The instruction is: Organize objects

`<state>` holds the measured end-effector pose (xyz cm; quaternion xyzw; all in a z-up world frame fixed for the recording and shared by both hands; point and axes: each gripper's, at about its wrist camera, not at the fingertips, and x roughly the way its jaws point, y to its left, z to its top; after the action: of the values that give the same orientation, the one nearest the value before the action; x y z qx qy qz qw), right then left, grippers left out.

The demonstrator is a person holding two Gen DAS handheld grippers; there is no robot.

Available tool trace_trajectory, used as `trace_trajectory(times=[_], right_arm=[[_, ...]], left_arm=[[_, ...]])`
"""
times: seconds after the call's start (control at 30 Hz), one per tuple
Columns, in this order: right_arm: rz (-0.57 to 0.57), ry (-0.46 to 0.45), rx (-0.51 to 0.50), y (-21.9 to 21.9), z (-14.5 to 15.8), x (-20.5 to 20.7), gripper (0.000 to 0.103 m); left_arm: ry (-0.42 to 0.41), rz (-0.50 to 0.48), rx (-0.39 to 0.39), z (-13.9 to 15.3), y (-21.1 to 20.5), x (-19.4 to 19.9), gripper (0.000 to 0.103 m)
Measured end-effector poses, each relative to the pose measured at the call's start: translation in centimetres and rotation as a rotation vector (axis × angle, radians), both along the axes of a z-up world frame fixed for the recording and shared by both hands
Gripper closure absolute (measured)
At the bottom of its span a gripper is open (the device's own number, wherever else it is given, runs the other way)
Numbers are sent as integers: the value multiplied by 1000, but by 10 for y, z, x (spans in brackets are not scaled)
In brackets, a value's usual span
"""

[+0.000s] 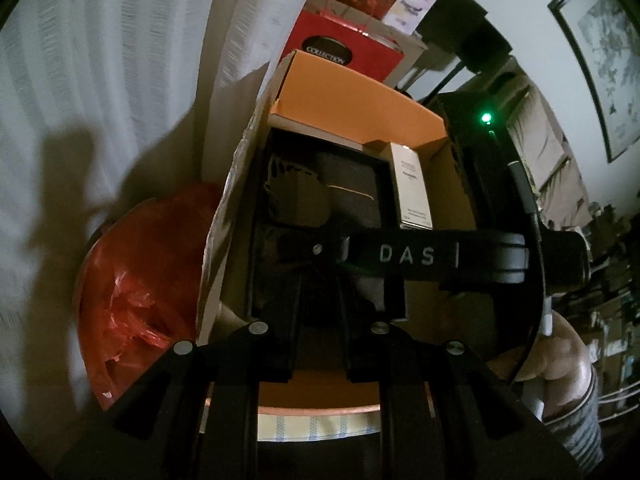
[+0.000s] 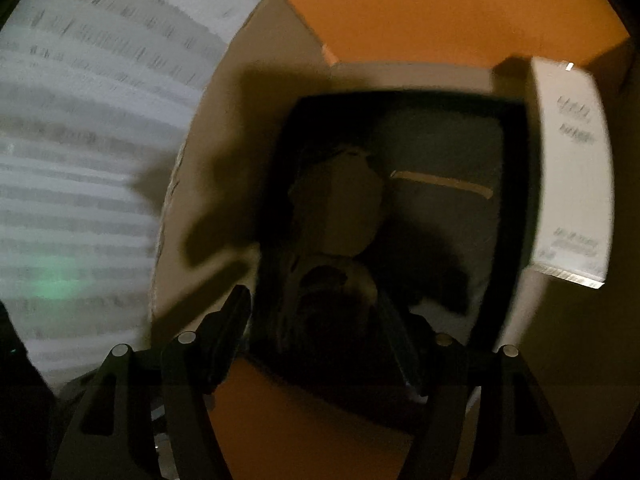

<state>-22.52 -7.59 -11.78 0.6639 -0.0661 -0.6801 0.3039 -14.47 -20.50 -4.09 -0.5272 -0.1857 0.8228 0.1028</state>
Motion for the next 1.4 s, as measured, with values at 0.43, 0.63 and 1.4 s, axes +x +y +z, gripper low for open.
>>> trace_trajectory(times=[0.43, 0.63, 1.4], right_arm=[[-13, 163, -17, 38, 61, 15, 34], [-27, 293, 2, 66, 96, 32, 30], [-109, 588, 204, 188, 136, 87, 1]], left_arm=[[40, -3, -4, 26, 15, 8, 61], [70, -3, -19, 43, 31, 13, 37], [180, -24, -274, 78, 131, 34, 0]])
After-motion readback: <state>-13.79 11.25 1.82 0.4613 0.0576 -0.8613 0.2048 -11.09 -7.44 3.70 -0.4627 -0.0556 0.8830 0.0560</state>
